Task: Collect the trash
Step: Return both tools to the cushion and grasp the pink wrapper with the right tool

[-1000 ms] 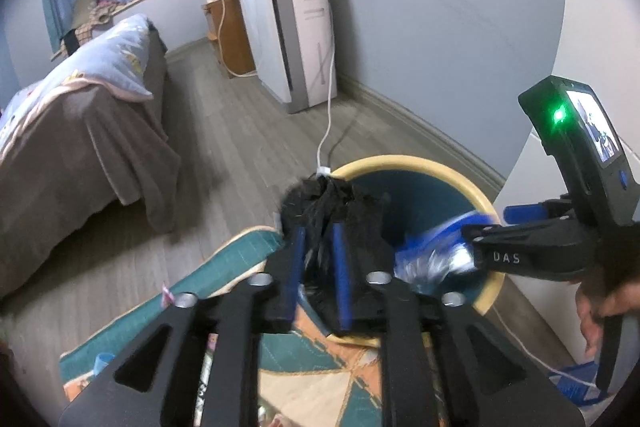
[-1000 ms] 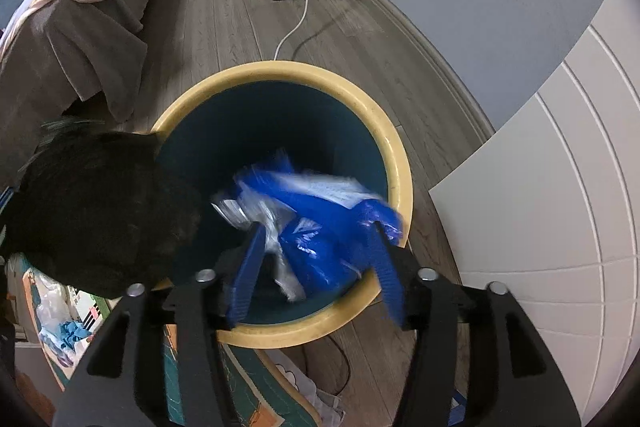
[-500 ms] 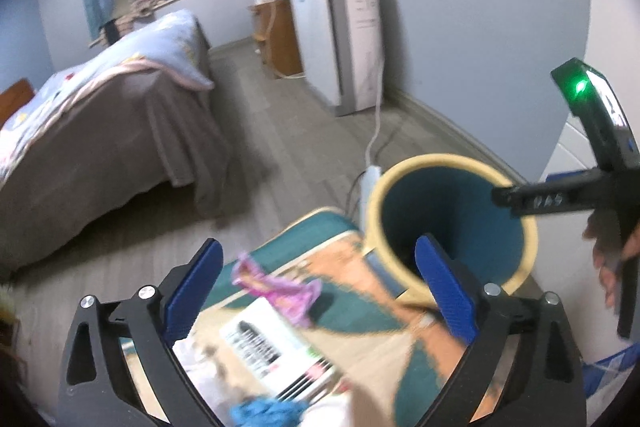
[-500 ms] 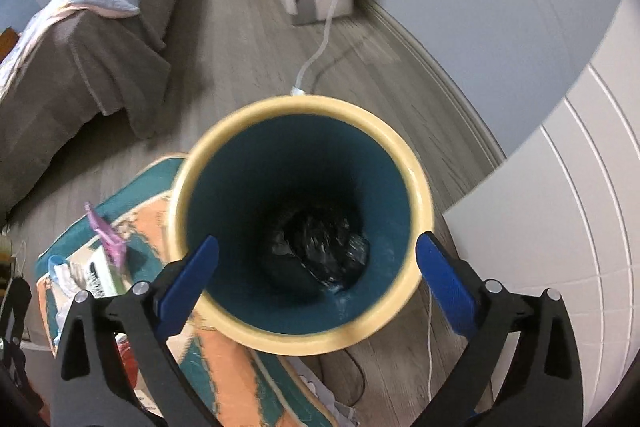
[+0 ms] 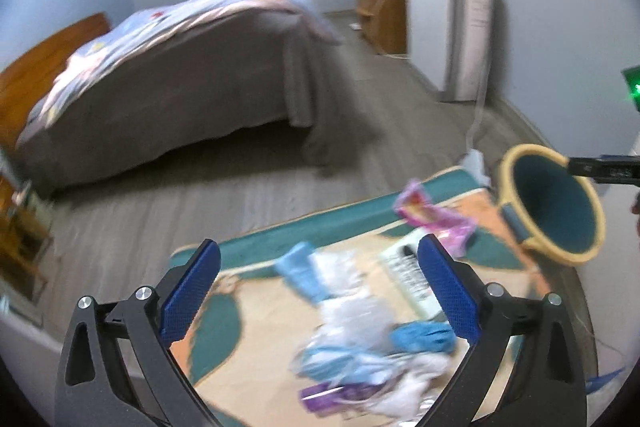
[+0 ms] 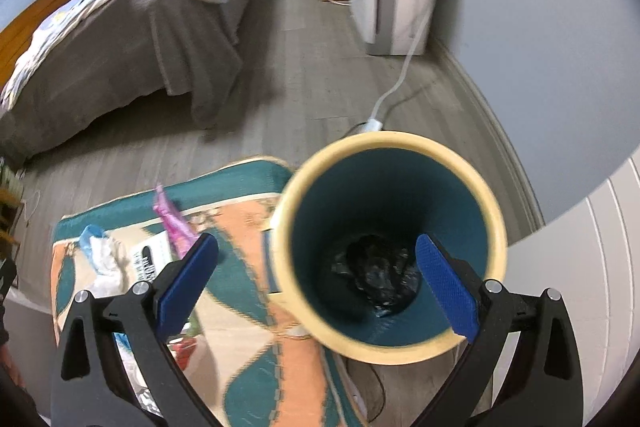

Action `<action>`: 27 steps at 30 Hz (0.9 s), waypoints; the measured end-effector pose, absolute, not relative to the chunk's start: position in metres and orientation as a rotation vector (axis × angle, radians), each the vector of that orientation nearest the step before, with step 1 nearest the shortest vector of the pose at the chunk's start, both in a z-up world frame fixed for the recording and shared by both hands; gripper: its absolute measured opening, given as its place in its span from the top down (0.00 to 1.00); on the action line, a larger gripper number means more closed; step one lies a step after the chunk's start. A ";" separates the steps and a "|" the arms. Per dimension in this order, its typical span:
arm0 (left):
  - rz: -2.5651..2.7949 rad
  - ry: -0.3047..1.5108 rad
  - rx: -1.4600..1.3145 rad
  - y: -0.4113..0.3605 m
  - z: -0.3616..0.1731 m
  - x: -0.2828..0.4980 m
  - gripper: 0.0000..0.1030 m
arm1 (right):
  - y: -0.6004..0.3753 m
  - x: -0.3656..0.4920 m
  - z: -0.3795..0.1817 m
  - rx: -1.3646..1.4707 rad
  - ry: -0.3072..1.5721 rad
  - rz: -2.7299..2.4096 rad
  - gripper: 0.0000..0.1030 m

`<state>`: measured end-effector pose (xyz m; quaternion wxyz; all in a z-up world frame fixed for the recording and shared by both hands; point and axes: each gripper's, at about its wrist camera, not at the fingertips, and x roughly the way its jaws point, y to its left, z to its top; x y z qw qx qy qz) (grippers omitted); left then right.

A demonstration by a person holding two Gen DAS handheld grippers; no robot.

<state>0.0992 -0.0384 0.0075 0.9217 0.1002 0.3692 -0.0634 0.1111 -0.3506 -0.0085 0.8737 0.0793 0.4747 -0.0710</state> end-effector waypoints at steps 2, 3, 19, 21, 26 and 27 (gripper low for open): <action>-0.101 0.773 0.174 -0.024 -0.001 0.103 0.05 | -0.336 0.115 -0.011 0.136 0.997 -0.131 0.06; -0.096 0.790 0.155 -0.016 -0.006 0.106 0.05 | -0.329 0.117 -0.013 0.119 0.998 -0.121 0.06; -0.091 0.894 0.142 0.015 -0.056 0.150 0.05 | -0.255 0.159 -0.046 0.005 1.019 -0.022 0.06; -0.104 0.914 0.171 0.012 -0.065 0.155 0.05 | -0.250 0.165 -0.053 -0.016 1.037 -0.021 0.06; -0.135 0.971 0.151 0.009 -0.087 0.170 0.05 | -0.249 0.179 -0.066 -0.021 1.066 -0.028 0.06; -0.145 0.978 0.146 0.007 -0.090 0.173 0.05 | -0.250 0.181 -0.068 -0.015 1.070 -0.026 0.06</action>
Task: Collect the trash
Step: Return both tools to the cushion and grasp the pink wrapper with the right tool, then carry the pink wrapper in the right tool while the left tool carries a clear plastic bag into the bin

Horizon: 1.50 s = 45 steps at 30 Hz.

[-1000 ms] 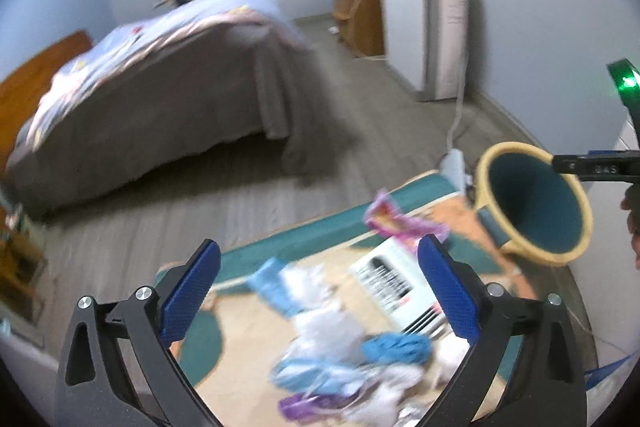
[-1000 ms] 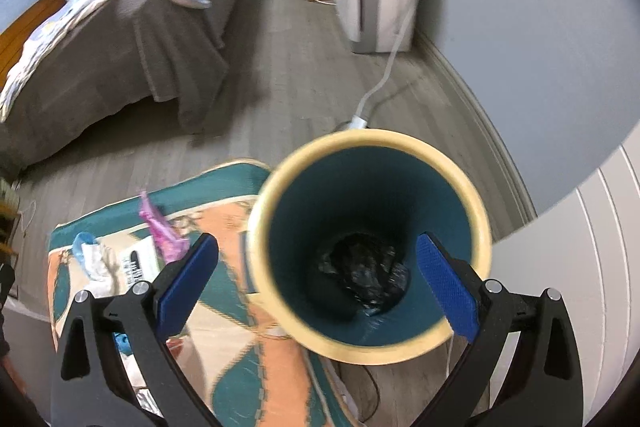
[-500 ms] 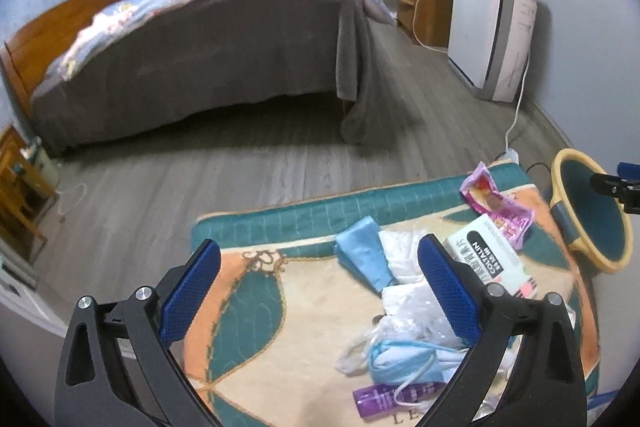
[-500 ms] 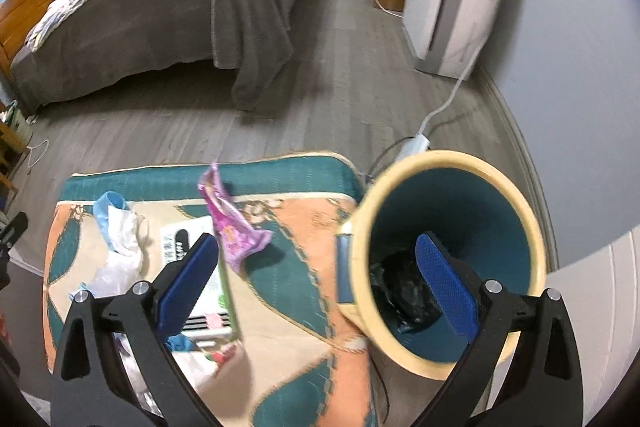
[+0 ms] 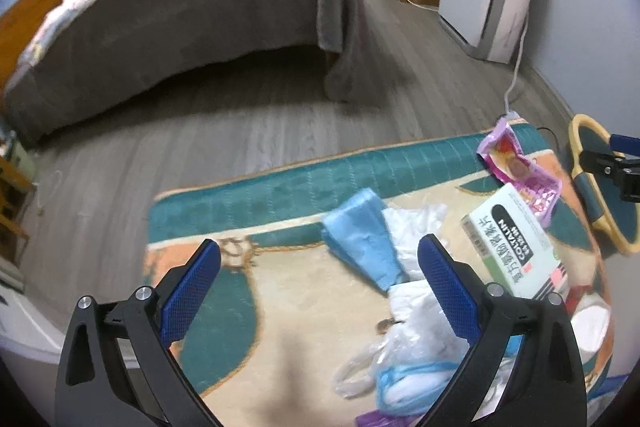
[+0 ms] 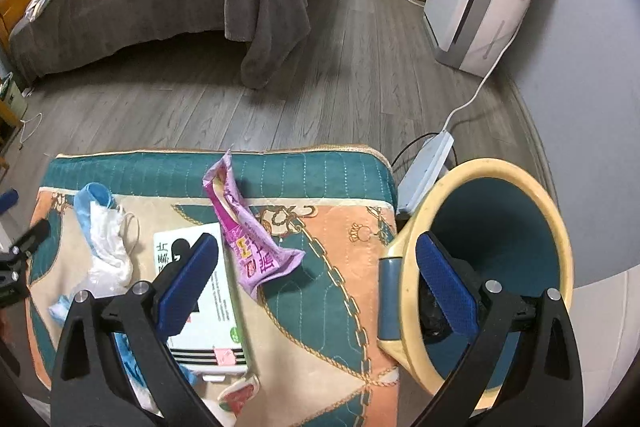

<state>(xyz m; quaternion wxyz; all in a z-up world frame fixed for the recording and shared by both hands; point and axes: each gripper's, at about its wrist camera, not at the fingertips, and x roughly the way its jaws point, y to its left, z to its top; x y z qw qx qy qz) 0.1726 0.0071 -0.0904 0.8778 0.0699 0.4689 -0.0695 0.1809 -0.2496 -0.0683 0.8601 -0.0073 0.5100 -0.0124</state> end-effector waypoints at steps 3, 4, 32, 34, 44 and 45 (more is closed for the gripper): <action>-0.182 1.002 0.160 -0.006 -0.100 0.178 0.06 | -0.249 0.188 -0.077 -0.014 1.091 -0.027 0.06; -0.192 1.005 0.170 -0.011 -0.102 0.179 0.06 | -0.249 0.191 -0.080 -0.014 1.101 -0.030 0.06; -0.377 1.111 0.229 -0.051 -0.126 0.187 0.88 | -0.218 0.210 -0.121 -0.024 1.241 0.100 0.89; -0.375 1.075 0.210 -0.048 -0.115 0.184 0.88 | -0.223 0.207 -0.113 0.002 1.224 0.099 0.90; -0.340 0.901 0.149 -0.042 -0.058 0.160 0.88 | -0.234 0.182 -0.065 0.057 1.115 0.119 0.90; -0.338 0.887 0.147 -0.043 -0.052 0.155 0.88 | -0.235 0.179 -0.061 0.059 1.108 0.121 0.90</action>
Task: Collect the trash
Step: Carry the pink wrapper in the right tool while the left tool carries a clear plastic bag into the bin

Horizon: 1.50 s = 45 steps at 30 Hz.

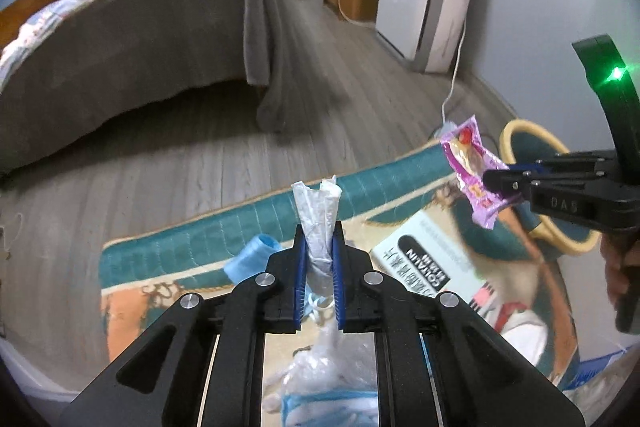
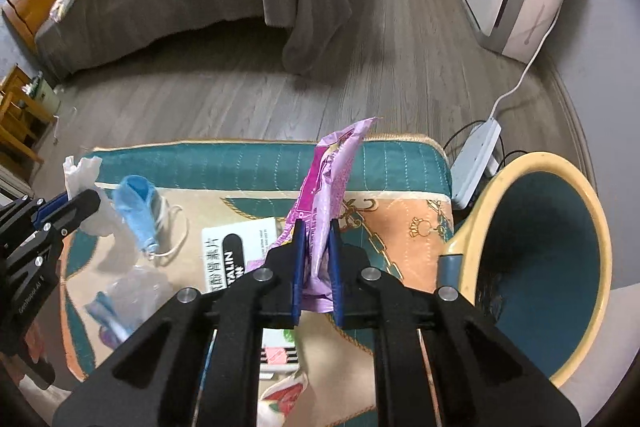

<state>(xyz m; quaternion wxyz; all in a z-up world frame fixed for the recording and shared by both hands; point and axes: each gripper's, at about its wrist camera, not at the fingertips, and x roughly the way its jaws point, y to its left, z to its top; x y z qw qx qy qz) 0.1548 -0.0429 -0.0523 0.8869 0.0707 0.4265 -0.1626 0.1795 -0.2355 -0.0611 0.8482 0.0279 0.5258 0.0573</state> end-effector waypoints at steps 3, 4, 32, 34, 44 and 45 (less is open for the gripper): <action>-0.337 0.858 0.138 -0.046 -0.038 0.142 0.88 | -0.238 0.169 -0.049 0.067 1.086 0.127 0.90; -0.336 0.851 0.135 -0.047 -0.035 0.138 0.88 | -0.240 0.165 -0.044 0.068 1.077 0.130 0.90; -0.358 0.819 0.234 -0.103 -0.031 0.105 0.88 | -0.291 0.124 -0.011 0.028 1.000 0.107 0.90; -0.363 0.801 0.239 -0.109 -0.025 0.105 0.88 | -0.297 0.124 -0.012 0.043 0.999 0.095 0.90; -0.429 0.791 0.217 -0.156 -0.017 0.108 0.88 | -0.334 0.125 -0.018 0.134 1.020 0.025 0.90; -0.435 0.796 0.210 -0.160 -0.016 0.109 0.88 | -0.338 0.125 -0.019 0.143 1.022 0.021 0.90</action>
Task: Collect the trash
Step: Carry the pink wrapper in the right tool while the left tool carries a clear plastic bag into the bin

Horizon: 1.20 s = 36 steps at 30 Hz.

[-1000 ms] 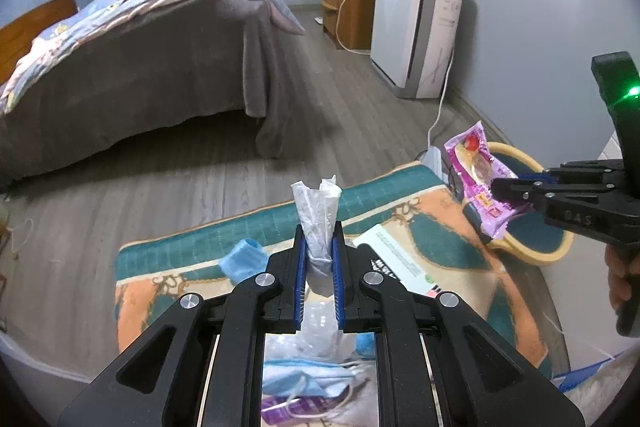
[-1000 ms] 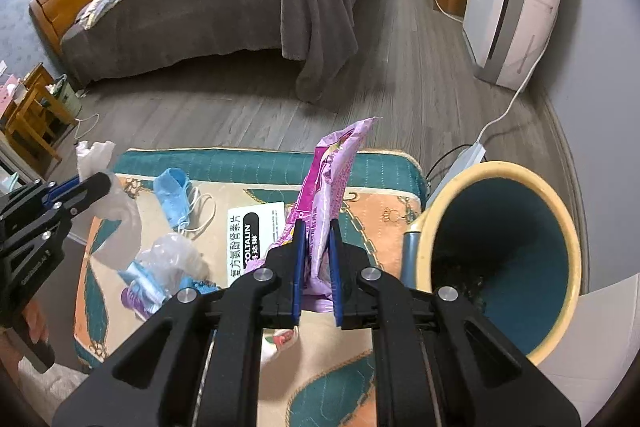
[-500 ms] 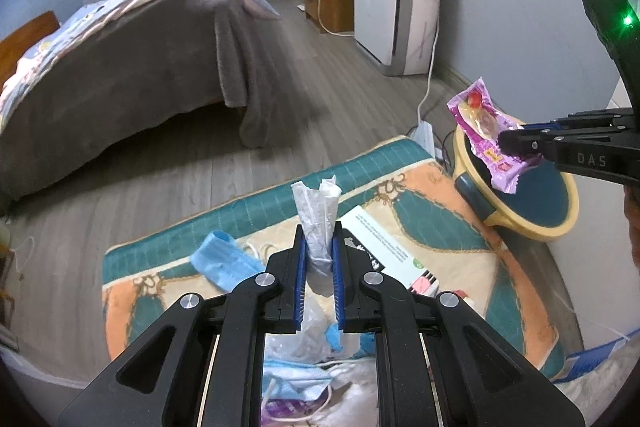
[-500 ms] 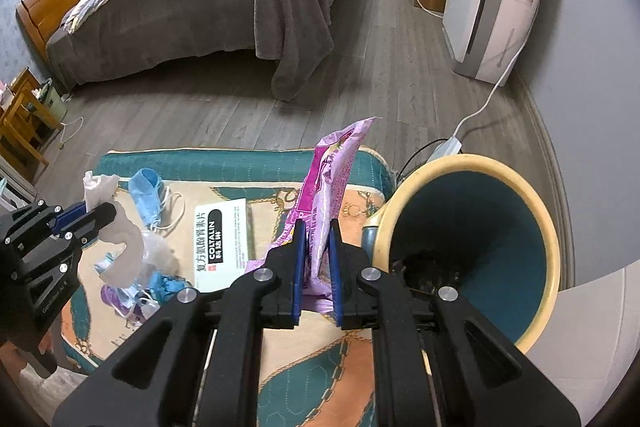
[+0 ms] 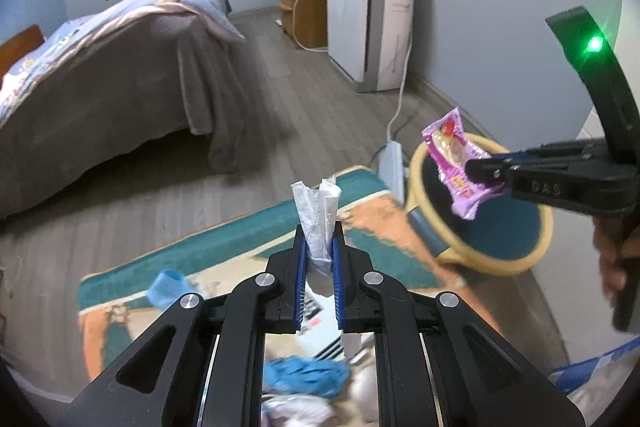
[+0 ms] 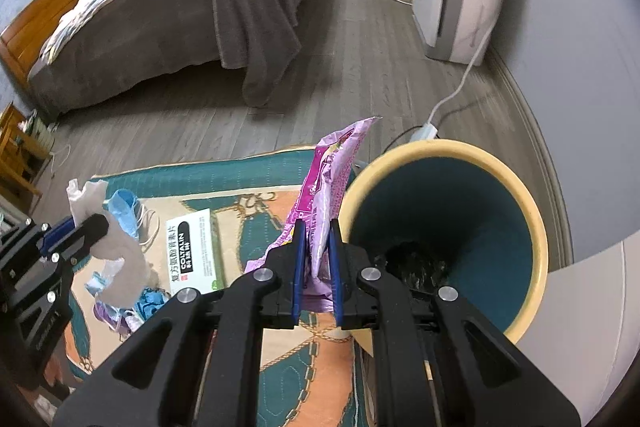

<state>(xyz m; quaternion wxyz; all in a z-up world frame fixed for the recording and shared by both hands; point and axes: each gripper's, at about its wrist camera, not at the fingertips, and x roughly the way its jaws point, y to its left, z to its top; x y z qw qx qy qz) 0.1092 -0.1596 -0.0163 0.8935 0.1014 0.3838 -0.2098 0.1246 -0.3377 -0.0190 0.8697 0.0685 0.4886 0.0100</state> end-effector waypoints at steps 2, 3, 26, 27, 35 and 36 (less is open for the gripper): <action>-0.450 0.804 0.197 -0.171 -0.015 0.113 0.88 | -0.350 0.124 -0.022 0.166 1.026 0.003 0.90; -0.457 0.807 0.194 -0.175 -0.015 0.114 0.88 | -0.357 0.124 -0.024 0.175 1.029 -0.013 0.90; -0.614 0.823 0.328 -0.314 -0.042 0.134 0.81 | -0.466 0.104 -0.074 0.426 1.120 -0.288 0.90; -0.612 0.815 0.336 -0.316 -0.042 0.135 0.76 | -0.467 0.103 -0.075 0.431 1.118 -0.291 0.90; -0.589 0.793 0.333 -0.313 -0.039 0.134 0.49 | -0.469 0.103 -0.074 0.442 1.111 -0.282 0.88; -0.584 0.793 0.330 -0.310 -0.040 0.133 0.44 | -0.467 0.104 -0.073 0.435 1.105 -0.282 0.83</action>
